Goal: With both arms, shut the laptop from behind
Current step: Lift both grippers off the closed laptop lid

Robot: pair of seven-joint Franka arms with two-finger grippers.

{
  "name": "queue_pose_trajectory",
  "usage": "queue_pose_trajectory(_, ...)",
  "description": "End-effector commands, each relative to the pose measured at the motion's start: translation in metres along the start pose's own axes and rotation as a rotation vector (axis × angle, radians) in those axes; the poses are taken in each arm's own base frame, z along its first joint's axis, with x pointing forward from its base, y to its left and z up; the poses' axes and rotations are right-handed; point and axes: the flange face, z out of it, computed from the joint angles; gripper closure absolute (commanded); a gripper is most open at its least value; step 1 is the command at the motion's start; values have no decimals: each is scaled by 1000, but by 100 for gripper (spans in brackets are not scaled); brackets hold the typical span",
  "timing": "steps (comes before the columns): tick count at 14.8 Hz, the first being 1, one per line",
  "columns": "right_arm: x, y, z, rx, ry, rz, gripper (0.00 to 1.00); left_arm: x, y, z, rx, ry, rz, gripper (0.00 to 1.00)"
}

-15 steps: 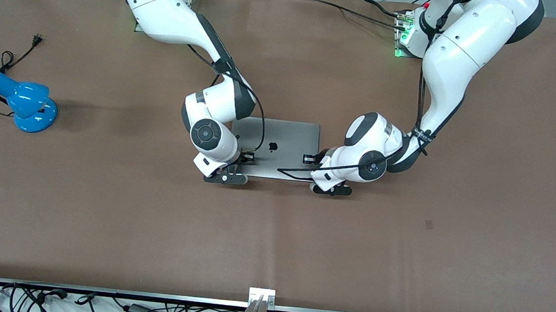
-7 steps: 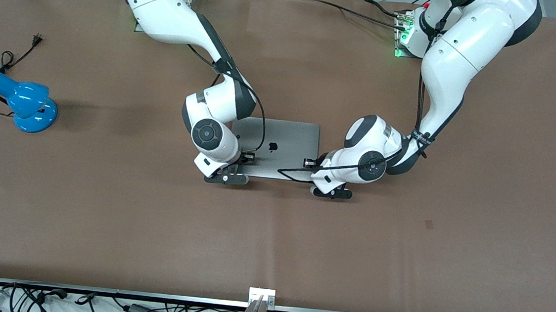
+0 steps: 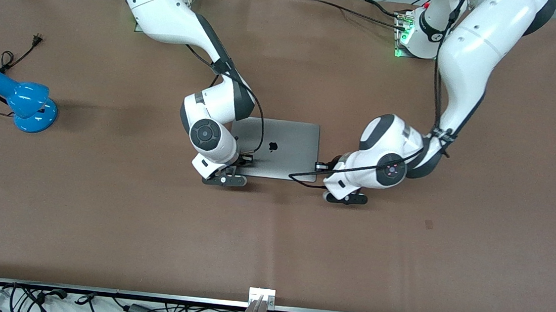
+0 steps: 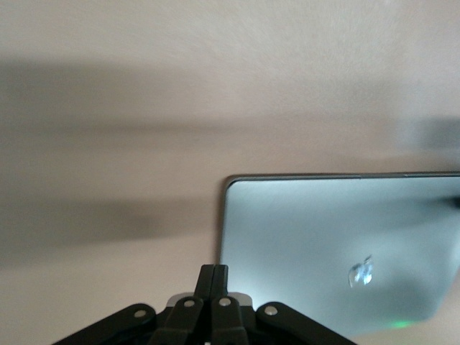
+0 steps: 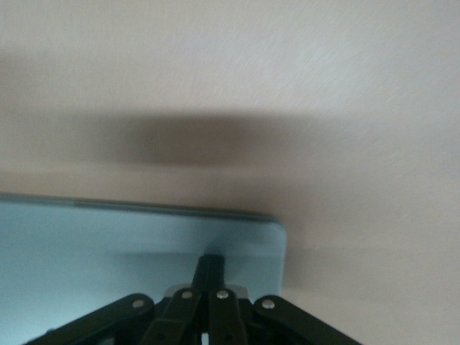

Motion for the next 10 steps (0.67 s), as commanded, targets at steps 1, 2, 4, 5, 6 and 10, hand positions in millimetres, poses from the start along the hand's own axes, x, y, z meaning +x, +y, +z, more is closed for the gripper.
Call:
queue_pose_trajectory(1,6,11,-55,-22,36,2,100,-21,-17,-71,76,12,5,97)
queue_pose_trajectory(2,7,18,-74,-35,30,1,100,-27,-28,-99,91,19,-10,97)
queue_pose_trajectory(4,8,32,-112,-46,41,11,100,-40,-40,-141,113,35,4,97)
queue_pose_trajectory(5,9,44,-132,-54,39,22,100,-46,-45,-158,121,39,27,97)
queue_pose_trajectory(6,10,55,-150,-66,44,19,100,-52,-56,-177,130,40,17,95)
queue_pose_trajectory(10,8,102,-216,-97,52,-34,100,-90,-76,-240,182,46,-63,65)
